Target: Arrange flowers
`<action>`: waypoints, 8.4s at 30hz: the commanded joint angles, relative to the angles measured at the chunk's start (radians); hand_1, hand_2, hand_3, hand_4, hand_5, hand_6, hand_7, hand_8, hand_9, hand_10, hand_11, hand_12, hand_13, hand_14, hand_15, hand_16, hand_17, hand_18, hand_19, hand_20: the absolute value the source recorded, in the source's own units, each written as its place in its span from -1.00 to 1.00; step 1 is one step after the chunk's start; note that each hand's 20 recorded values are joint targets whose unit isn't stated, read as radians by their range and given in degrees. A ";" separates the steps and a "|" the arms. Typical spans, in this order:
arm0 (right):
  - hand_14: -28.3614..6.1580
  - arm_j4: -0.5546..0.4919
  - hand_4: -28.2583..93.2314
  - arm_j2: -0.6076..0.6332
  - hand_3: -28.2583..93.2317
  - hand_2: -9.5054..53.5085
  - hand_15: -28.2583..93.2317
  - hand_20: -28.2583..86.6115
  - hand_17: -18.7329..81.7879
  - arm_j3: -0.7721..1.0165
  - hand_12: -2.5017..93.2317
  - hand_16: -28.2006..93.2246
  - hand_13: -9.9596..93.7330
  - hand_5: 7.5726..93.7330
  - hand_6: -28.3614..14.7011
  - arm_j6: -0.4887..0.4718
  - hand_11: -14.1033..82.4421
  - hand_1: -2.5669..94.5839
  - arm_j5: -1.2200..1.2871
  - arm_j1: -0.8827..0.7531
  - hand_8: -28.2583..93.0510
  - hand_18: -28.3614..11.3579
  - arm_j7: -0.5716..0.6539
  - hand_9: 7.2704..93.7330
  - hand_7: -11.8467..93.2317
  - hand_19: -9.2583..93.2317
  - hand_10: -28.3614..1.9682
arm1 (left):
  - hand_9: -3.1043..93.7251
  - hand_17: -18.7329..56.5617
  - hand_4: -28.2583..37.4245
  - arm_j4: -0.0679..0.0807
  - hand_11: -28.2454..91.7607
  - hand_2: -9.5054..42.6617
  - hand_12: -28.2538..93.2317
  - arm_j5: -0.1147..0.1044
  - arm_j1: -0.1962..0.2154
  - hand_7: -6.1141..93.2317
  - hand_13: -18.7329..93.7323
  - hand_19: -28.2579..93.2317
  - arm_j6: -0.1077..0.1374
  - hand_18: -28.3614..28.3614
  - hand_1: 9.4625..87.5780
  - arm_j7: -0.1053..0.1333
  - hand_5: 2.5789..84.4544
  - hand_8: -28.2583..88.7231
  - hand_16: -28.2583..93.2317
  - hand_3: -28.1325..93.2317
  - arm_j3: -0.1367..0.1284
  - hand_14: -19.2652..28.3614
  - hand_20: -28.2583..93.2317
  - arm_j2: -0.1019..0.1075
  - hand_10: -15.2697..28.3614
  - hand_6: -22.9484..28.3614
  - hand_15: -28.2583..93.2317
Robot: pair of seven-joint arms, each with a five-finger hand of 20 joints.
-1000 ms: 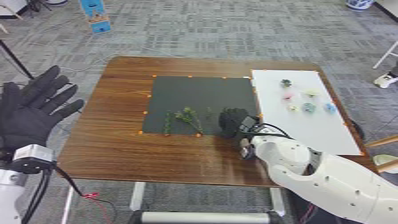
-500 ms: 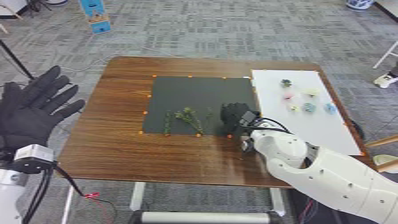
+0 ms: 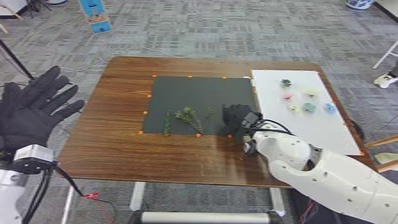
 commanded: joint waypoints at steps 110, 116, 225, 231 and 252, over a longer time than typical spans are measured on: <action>0.34 0.251 -1.00 -0.422 0.77 -1.00 0.84 0.49 0.15 -0.578 0.09 0.08 0.61 0.47 0.44 0.455 -0.23 0.10 -0.004 0.511 -0.50 -0.60 -0.094 0.76 0.13 1.00 0.51 | -0.45 -0.75 -1.00 0.015 -0.33 -0.95 -0.26 0.054 -0.125 -0.60 -0.32 0.15 0.012 0.90 -0.69 0.022 -0.37 -0.64 -0.46 0.50 0.014 0.41 -0.52 0.131 0.21 0.01 -0.34; 0.34 0.383 -1.00 -0.516 0.76 -1.00 0.84 0.48 0.15 -0.658 0.09 0.08 0.60 0.47 0.44 0.497 -0.25 0.11 -0.033 0.521 -0.53 -0.60 -0.058 0.75 0.14 1.00 0.48 | -0.45 -0.74 -1.00 0.023 -0.32 -0.94 -0.27 0.054 -0.155 -0.59 -0.32 0.15 -0.004 0.89 -0.69 0.032 -0.37 -0.65 -0.46 0.51 0.043 0.41 -0.52 0.136 0.21 0.01 -0.34; 0.38 0.237 -0.62 -0.528 1.00 0.10 0.94 0.77 0.49 -0.391 -0.30 0.11 0.87 -0.23 0.46 -0.220 0.68 -0.50 0.037 0.420 -0.78 -0.74 -0.027 0.83 -0.43 1.00 0.29 | -0.44 -0.75 -1.00 0.054 -0.32 -0.87 -0.27 0.035 -0.201 -0.59 -0.32 0.16 -0.037 0.91 -0.69 0.016 -0.37 -0.65 -0.46 0.50 0.102 0.42 -0.52 0.143 0.21 0.01 -0.33; 0.38 0.223 -0.62 -0.516 1.00 0.10 0.94 0.77 0.49 -0.407 -0.30 0.11 0.88 -0.19 0.48 -0.212 0.68 -0.50 0.049 0.437 -0.79 -0.74 -0.016 0.84 -0.42 1.00 0.28 | -0.44 -0.75 -1.00 0.048 -0.32 -0.87 -0.27 0.035 -0.189 -0.59 -0.32 0.16 -0.036 0.91 -0.69 0.016 -0.37 -0.65 -0.46 0.49 0.096 0.42 -0.52 0.136 0.21 0.01 -0.33; 0.36 0.256 -0.63 -0.500 1.00 0.10 0.95 0.78 0.49 -0.410 -0.29 0.11 0.88 -0.10 0.47 -0.233 0.68 -0.51 0.030 0.451 -0.79 -0.74 -0.006 0.84 -0.42 1.00 0.27 | -0.44 -0.75 -1.00 0.043 -0.32 -0.85 -0.27 0.034 -0.180 -0.60 -0.32 0.15 -0.025 0.91 -0.69 0.015 -0.37 -0.65 -0.46 0.49 0.090 0.42 -0.52 0.132 0.21 0.01 -0.33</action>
